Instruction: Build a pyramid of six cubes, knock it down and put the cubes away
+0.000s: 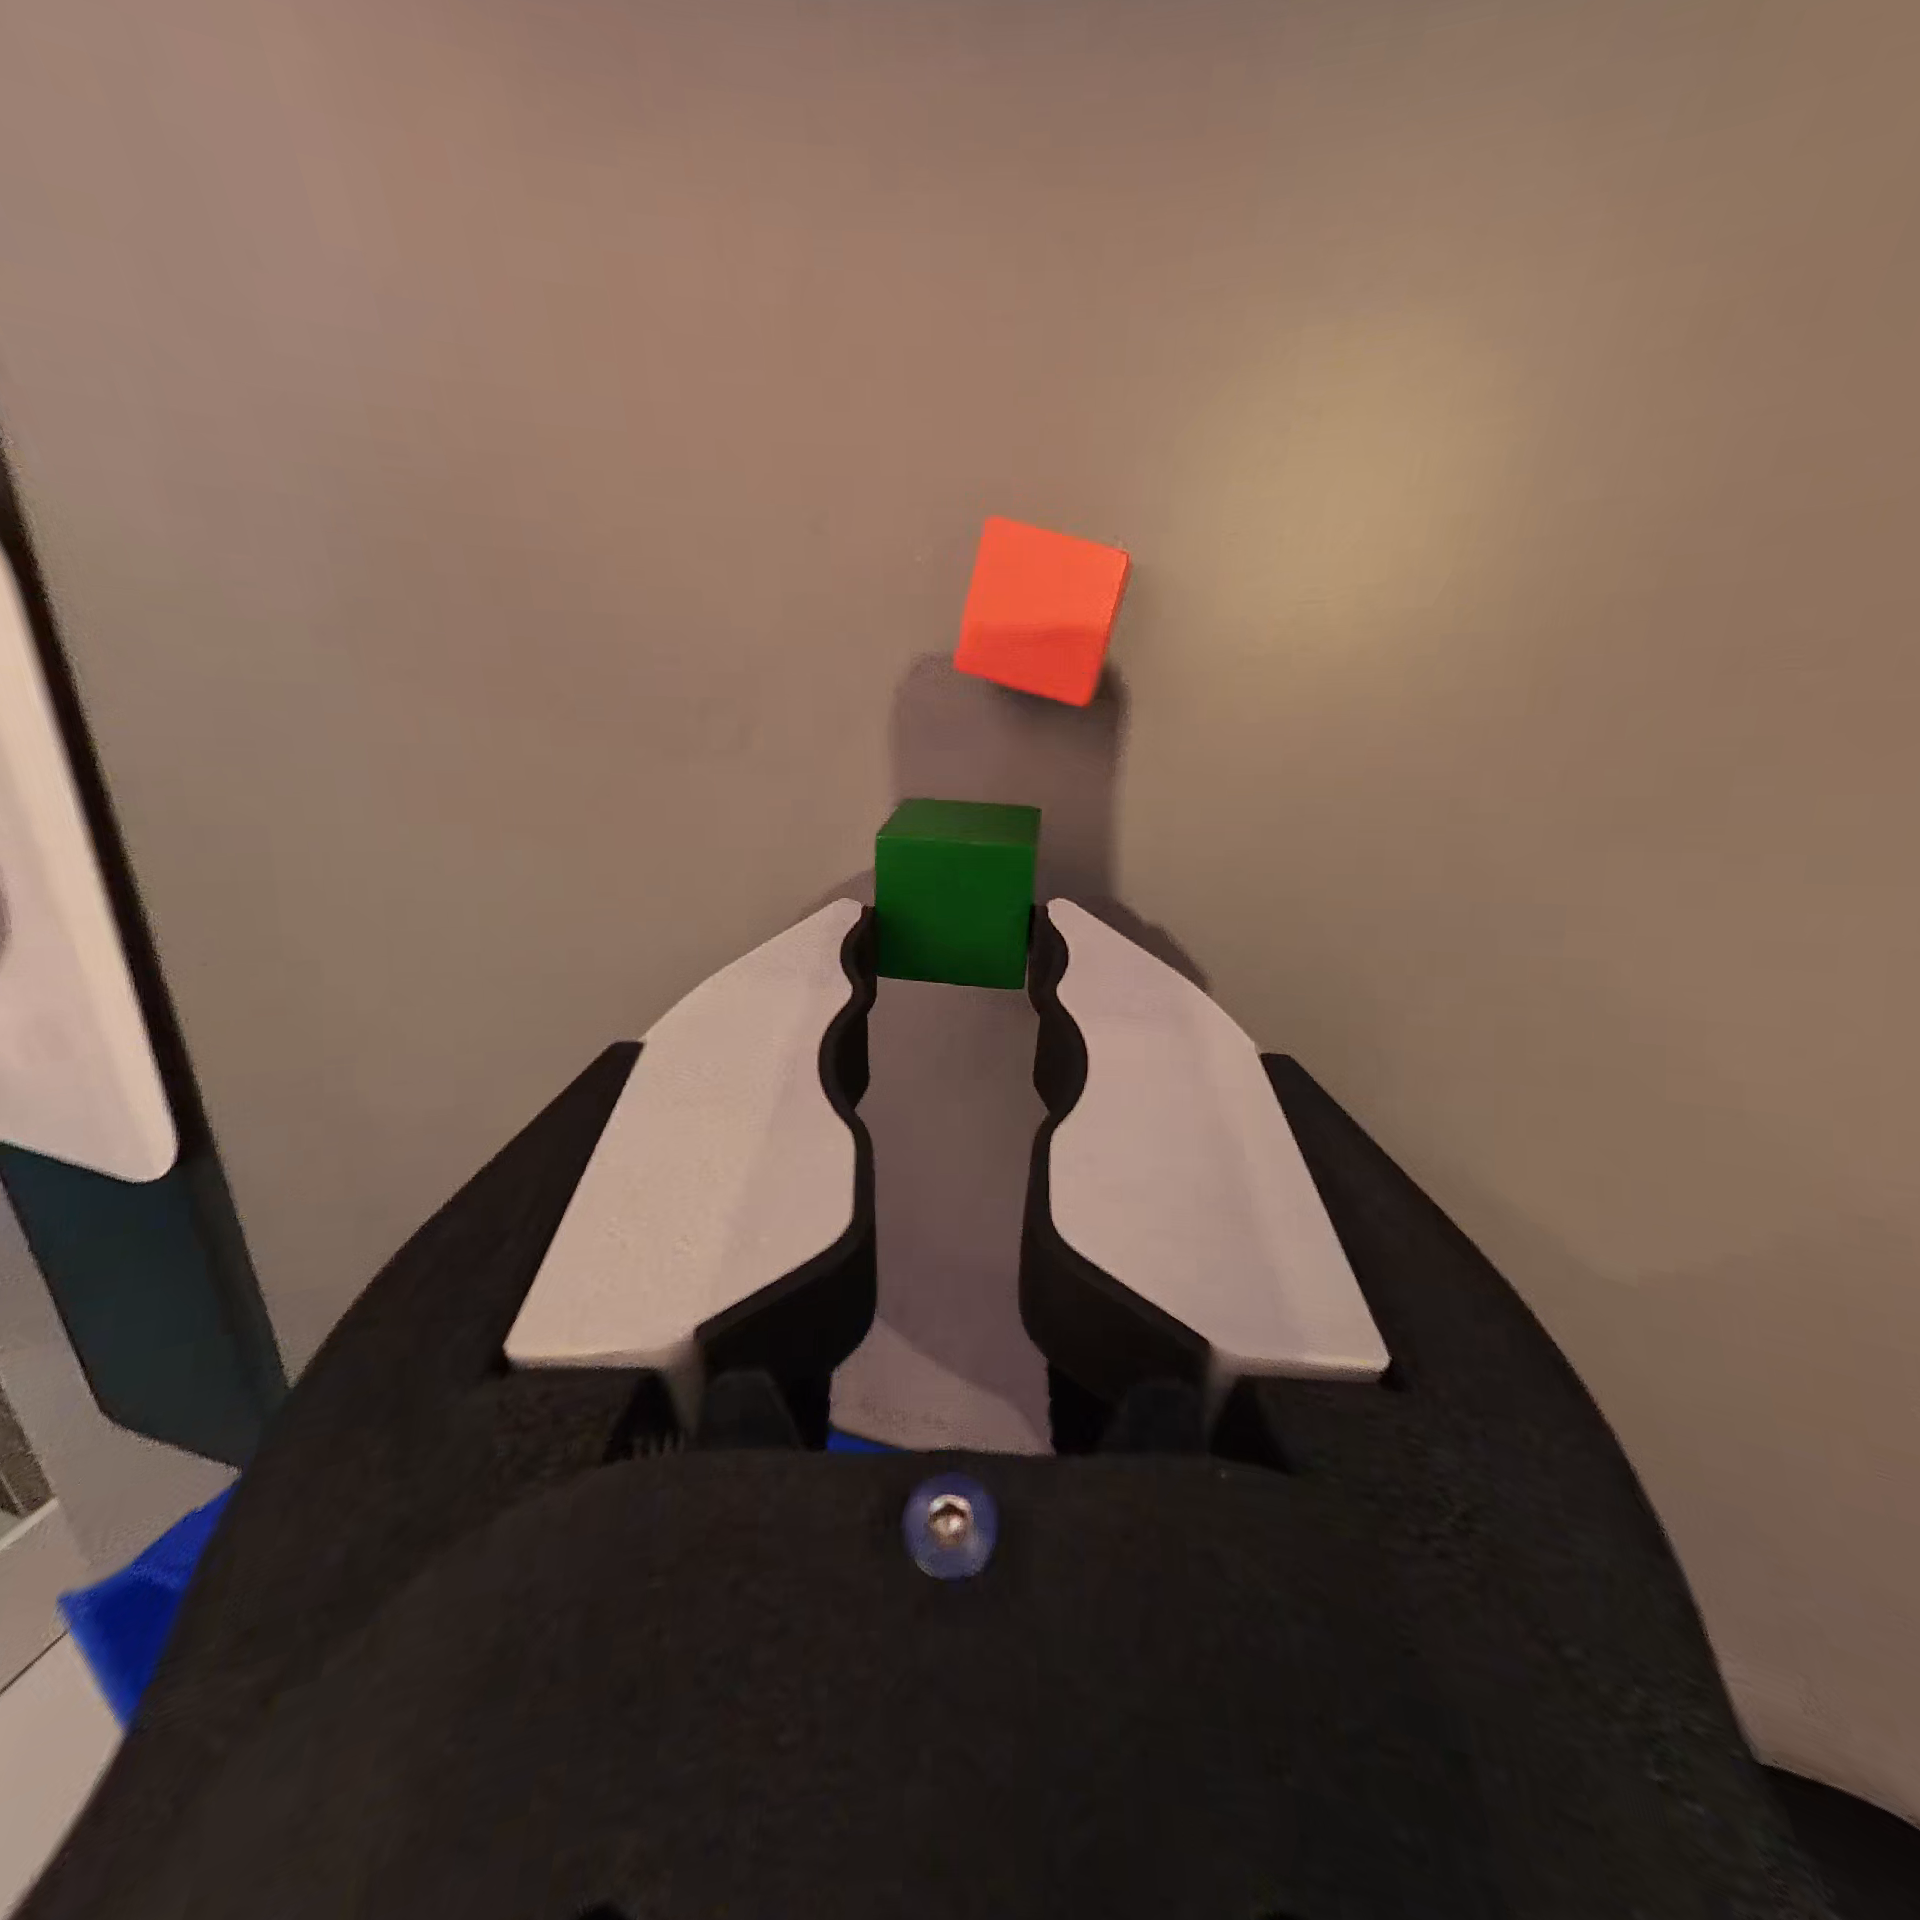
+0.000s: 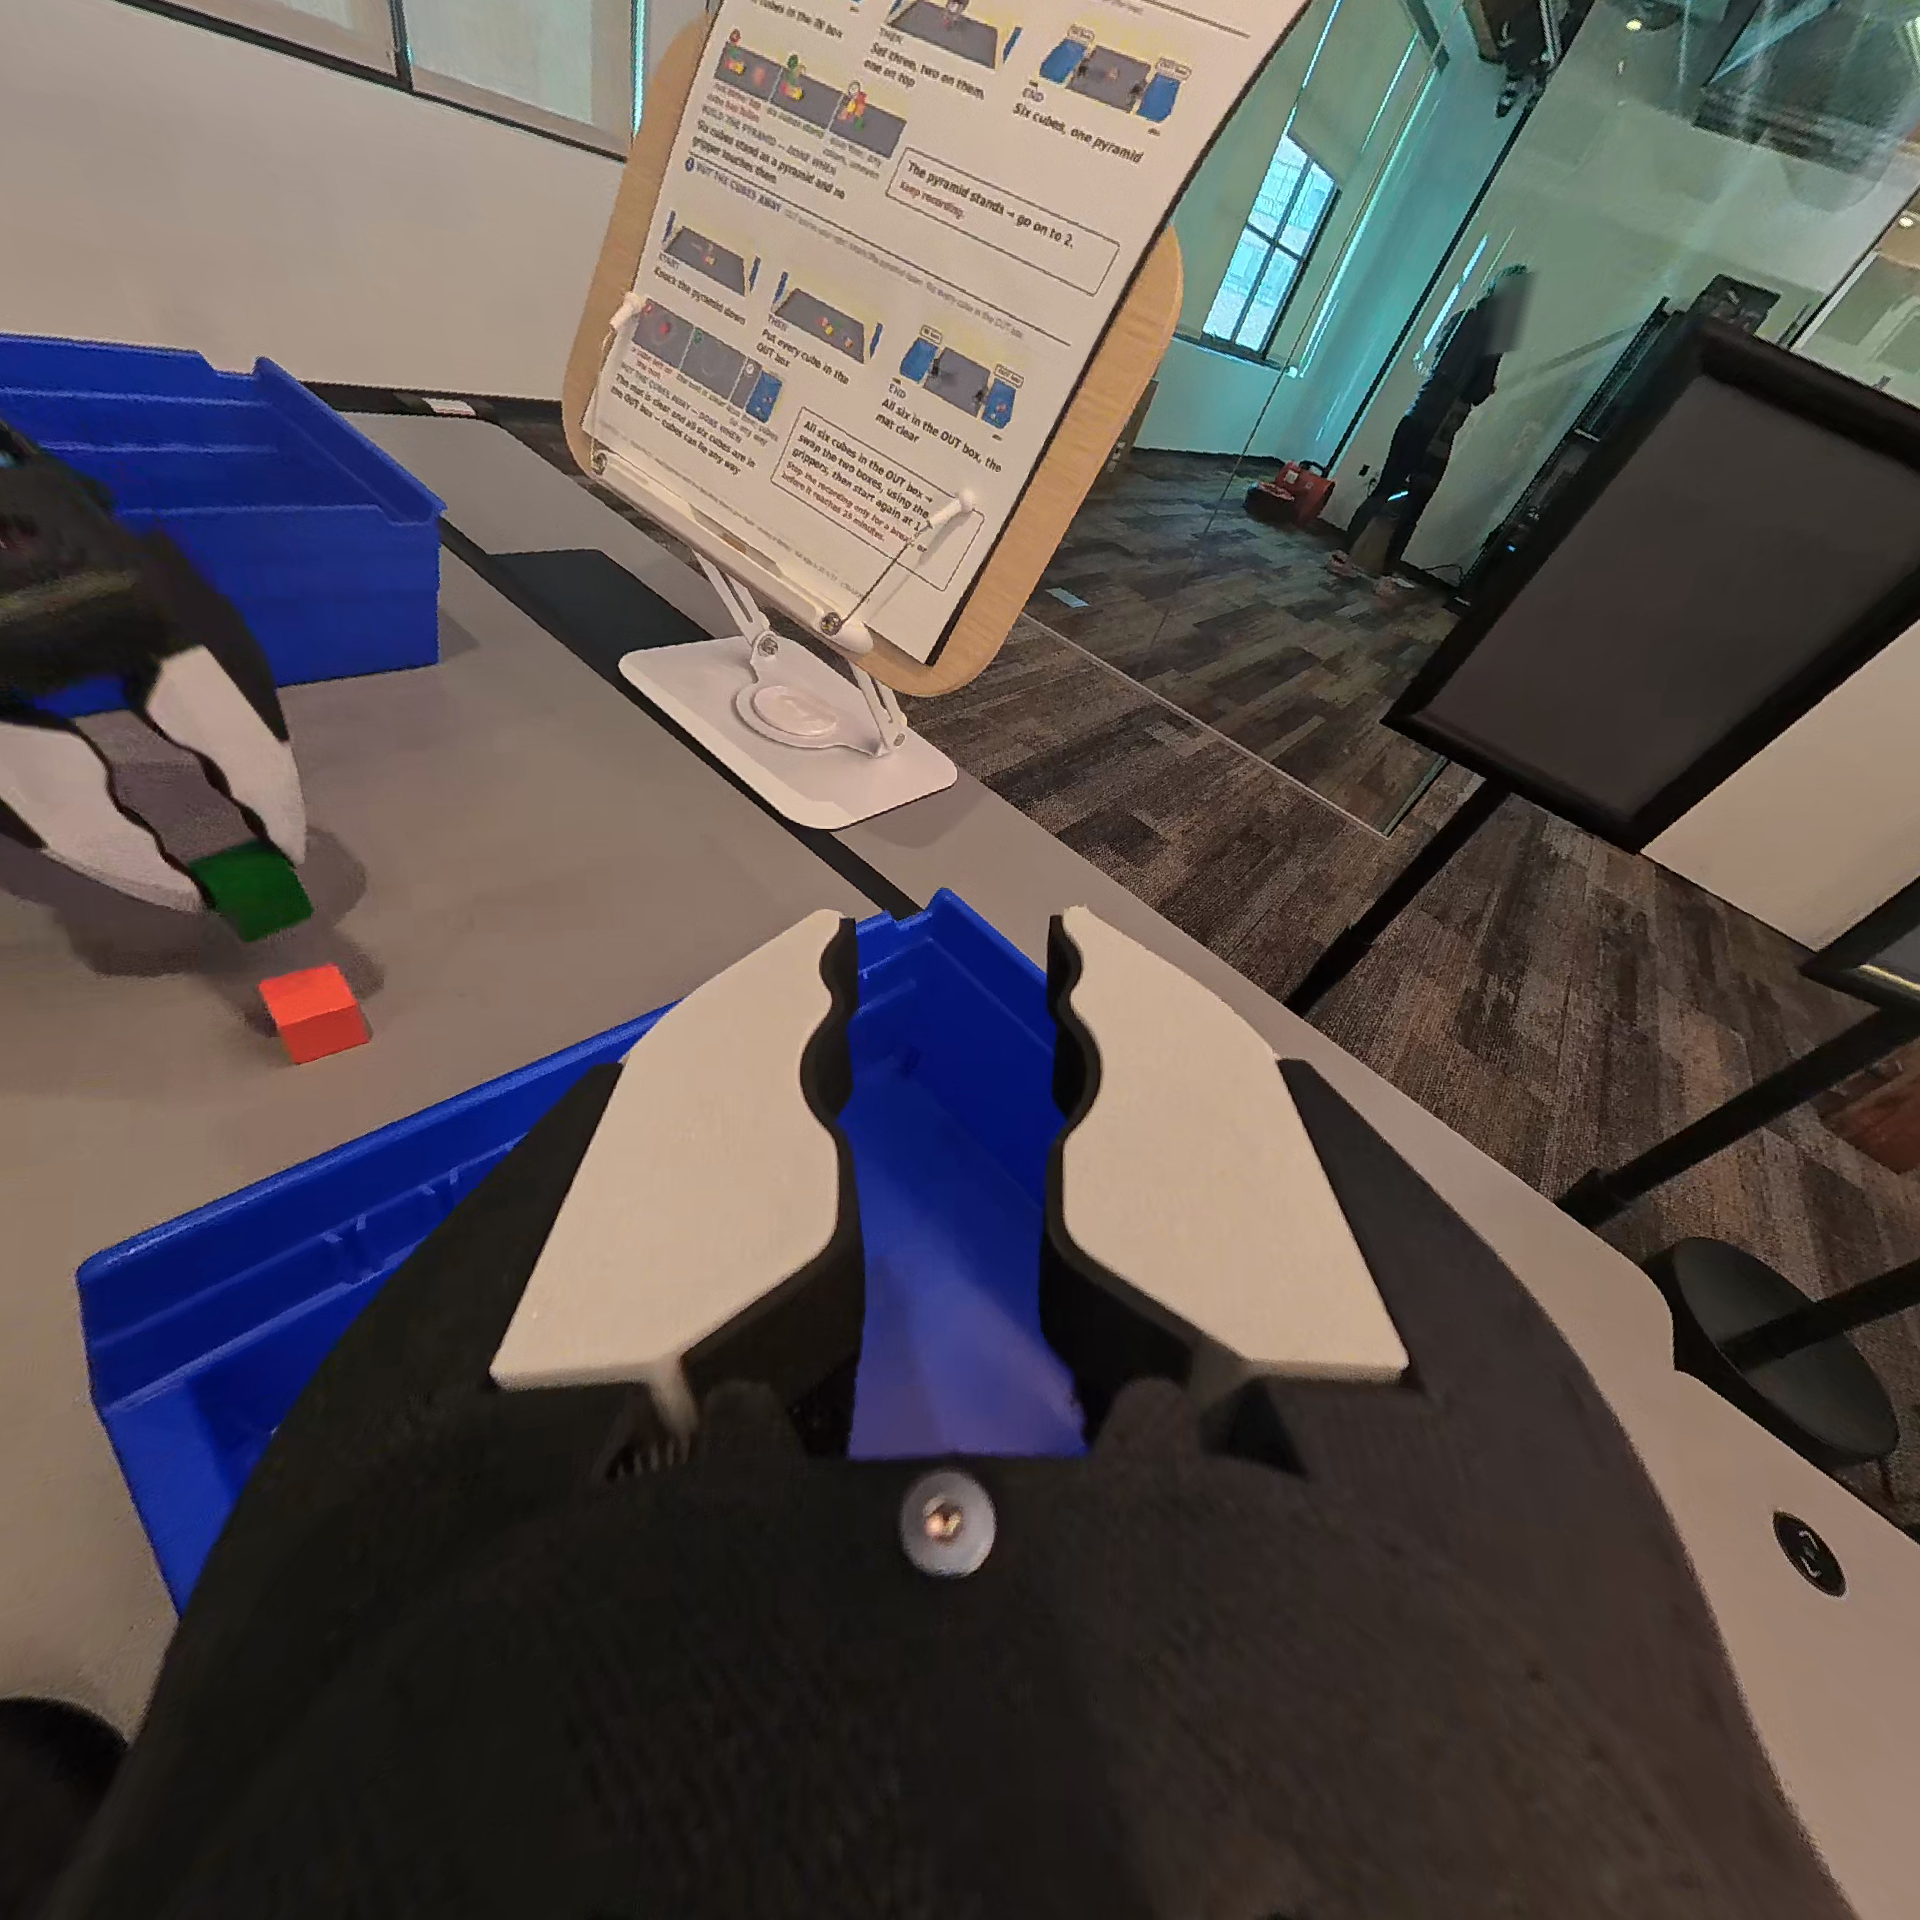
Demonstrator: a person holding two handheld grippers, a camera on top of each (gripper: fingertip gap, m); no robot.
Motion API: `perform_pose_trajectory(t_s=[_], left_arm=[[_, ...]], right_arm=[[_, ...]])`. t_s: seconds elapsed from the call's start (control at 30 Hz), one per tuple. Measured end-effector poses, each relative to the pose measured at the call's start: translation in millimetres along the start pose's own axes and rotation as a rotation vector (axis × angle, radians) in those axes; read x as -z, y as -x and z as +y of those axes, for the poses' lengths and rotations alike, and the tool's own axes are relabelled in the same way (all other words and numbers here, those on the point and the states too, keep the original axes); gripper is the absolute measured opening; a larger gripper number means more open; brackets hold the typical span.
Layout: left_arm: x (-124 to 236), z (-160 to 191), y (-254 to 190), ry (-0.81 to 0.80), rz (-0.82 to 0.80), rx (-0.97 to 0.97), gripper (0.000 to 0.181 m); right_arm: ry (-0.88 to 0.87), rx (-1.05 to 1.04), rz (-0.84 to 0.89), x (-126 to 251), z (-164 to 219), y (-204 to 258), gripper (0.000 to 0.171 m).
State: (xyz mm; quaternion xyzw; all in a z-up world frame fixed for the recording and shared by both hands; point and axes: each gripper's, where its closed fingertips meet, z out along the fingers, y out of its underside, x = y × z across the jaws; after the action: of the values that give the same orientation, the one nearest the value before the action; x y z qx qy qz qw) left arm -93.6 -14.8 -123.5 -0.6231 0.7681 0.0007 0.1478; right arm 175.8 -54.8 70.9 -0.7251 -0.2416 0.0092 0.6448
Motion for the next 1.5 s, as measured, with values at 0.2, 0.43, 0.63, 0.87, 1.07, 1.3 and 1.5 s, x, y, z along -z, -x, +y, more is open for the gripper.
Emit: perform_pose_trajectory(t_s=[0.2,0.43,0.63,0.87,1.07,1.3,1.5], left_arm=[[-17,-6,-5,0.017,0.037,-0.029,0.028],[-27,-10,-6,0.022,0.048,-0.045,0.028],[-29,-13,-10,0.02,0.059,-0.062,0.028],[-28,-13,-13,0.032,0.081,-0.068,0.028],[-28,-14,-13,0.036,0.081,-0.075,0.028],[-30,-15,-15,0.032,0.105,-0.027,0.045],[20,-19,13,-0.124,-0.009,0.025,0.05]], right_arm=[[0.0,-0.008,-0.01,-3,2,0,0.036],[0.008,-0.013,-0.009,-3,5,-2,0.036],[0.001,-0.026,-0.015,-3,6,-4,0.036],[0.007,-0.029,-0.014,-3,8,-5,0.037],[0.019,-0.029,-0.012,-4,11,-5,0.037],[0.036,-0.033,-0.012,-6,16,-6,0.039],[0.037,-0.029,-0.015,-7,16,-5,0.039]])
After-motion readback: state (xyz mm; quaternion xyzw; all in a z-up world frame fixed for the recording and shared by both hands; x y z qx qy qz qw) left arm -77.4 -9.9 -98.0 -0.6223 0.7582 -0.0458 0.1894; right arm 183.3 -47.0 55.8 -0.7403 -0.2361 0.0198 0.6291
